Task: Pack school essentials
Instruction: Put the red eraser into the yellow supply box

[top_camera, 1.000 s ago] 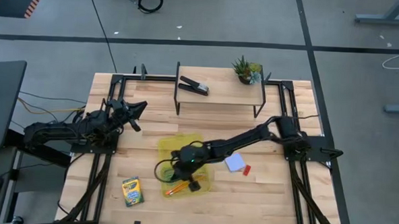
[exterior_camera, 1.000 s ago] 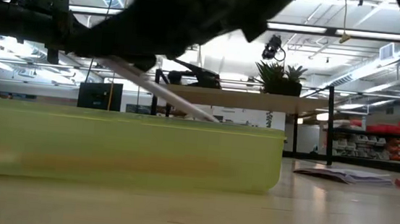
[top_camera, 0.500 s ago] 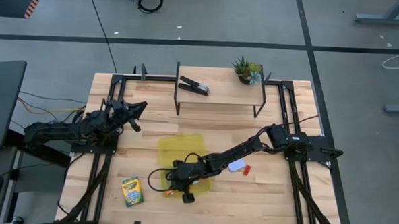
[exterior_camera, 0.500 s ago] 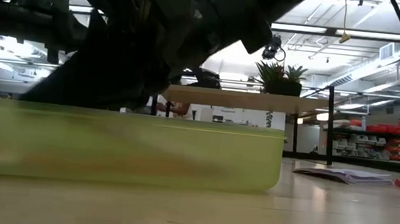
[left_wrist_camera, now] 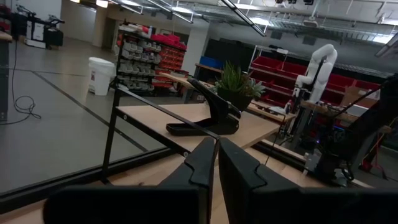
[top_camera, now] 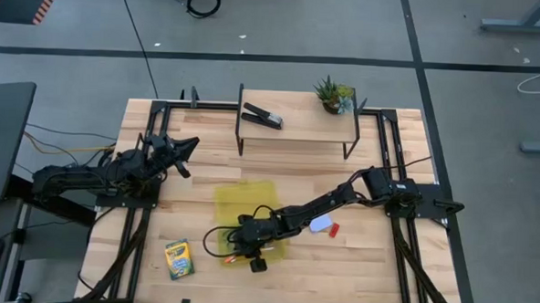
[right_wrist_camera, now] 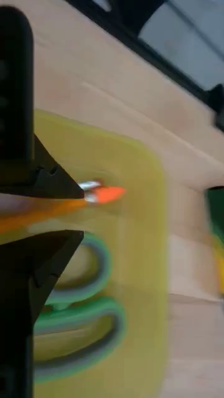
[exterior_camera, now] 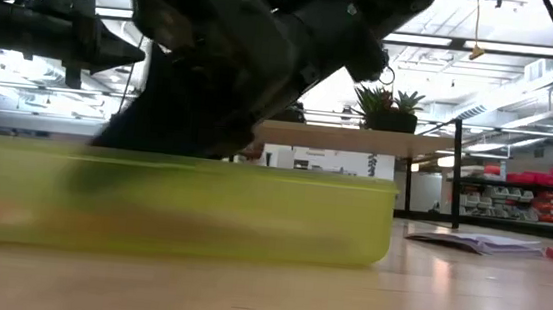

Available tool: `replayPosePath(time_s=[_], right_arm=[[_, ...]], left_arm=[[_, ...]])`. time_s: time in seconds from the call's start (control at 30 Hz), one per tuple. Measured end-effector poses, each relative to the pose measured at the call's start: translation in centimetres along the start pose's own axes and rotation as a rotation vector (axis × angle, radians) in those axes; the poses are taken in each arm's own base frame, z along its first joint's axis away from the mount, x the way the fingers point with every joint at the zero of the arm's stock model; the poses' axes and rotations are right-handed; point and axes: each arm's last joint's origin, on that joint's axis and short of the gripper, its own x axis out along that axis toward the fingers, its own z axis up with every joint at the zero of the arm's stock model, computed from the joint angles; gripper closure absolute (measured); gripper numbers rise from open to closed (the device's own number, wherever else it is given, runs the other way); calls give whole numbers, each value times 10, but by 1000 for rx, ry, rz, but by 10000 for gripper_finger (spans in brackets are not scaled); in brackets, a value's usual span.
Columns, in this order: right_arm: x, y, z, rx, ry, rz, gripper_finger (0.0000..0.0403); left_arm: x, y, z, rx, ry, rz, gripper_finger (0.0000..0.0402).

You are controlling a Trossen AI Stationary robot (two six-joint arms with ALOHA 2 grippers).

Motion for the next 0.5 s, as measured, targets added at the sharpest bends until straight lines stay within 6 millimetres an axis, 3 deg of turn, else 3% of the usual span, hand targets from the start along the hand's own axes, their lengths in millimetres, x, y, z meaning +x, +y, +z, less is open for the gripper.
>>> replayPosePath(time_s=[0.37,0.5], right_arm=[[-50,-2,26,-143,83,-23,281],[-64,-11,20,-146,165,-32,282]], left_arm=[[0,0,0,0,0,0,367],[0,0,0,0,0,0,373]])
